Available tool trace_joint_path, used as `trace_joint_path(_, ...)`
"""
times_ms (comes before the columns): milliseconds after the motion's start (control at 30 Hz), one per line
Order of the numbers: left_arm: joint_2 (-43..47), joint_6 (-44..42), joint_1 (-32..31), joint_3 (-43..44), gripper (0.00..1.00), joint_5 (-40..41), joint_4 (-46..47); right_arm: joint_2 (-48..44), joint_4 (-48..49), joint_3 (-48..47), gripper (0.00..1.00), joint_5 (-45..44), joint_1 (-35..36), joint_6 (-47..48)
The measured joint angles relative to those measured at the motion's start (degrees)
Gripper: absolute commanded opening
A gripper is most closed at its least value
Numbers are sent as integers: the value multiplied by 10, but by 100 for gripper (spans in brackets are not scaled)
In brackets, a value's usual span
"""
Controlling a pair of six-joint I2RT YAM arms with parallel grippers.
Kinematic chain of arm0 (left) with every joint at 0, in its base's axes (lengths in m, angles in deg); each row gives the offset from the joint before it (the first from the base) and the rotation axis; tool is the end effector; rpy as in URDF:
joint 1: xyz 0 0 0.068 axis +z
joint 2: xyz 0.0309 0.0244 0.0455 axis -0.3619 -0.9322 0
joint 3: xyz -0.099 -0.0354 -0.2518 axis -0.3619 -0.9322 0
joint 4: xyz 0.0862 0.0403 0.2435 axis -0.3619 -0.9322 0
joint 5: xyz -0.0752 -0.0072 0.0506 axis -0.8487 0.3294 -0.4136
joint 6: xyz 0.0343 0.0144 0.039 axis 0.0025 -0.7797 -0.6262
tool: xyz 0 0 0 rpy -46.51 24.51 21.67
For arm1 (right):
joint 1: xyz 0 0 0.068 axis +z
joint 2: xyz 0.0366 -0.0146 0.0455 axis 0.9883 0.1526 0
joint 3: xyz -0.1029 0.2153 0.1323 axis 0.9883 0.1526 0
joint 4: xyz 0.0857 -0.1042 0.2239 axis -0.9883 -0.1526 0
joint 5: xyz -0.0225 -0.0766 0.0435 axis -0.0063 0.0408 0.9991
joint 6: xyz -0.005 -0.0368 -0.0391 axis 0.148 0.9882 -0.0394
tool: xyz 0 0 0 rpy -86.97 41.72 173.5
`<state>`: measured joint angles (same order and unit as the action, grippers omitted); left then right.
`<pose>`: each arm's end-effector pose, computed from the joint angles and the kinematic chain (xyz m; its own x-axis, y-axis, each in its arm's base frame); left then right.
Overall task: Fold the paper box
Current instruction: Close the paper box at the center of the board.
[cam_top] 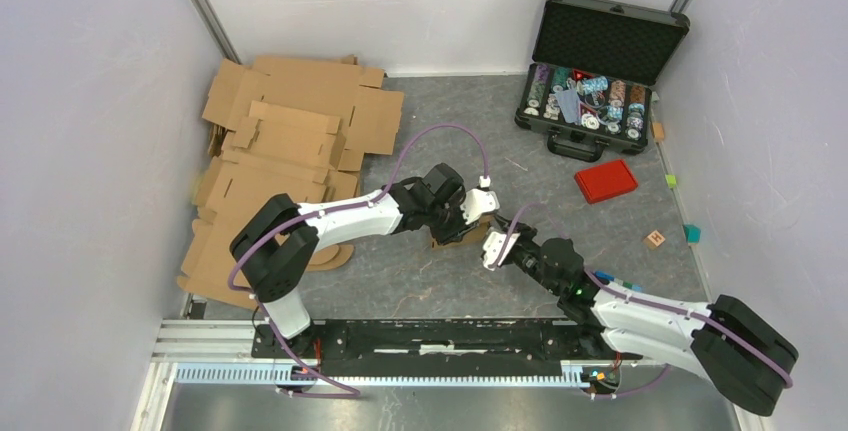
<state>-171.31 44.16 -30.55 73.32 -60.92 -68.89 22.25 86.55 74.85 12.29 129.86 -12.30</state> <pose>0.2150 -0.2872 0.1895 -0.1682 0.7497 -0.6401 0.9709 0.2382 0.0239 0.1178 0.1291 0.1640 0.3368 -0.5172 -0.7868 -0.6104 0.5163 -0.6007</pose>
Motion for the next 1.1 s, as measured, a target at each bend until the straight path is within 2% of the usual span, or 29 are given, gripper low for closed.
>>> trace_joint_path(167, 0, 0, 0, 0, 18, -3, -2, 30, 2, 0, 33, 0, 0, 9)
trace_joint_path(300, 0, 0, 0, 0, 18, -6, -3, 40, 2, 0, 21, 0, 0, 12)
trace_joint_path(533, 0, 0, 3, 0, 18, -6, -6, 45, 1, -4, 8, 1, 1, 11)
trace_joint_path(667, 0, 0, 4, 3, 18, -6, -10, 45, -3, -7, 15, 2, 1, 5)
trace_joint_path(1000, 0, 0, 4, 3, 18, -5, -12, 34, -12, -12, 18, -7, 1, -3)
trace_joint_path(1100, 0, 0, 3, 4, 18, -7, -14, 24, -10, -12, 23, -22, 0, 0)
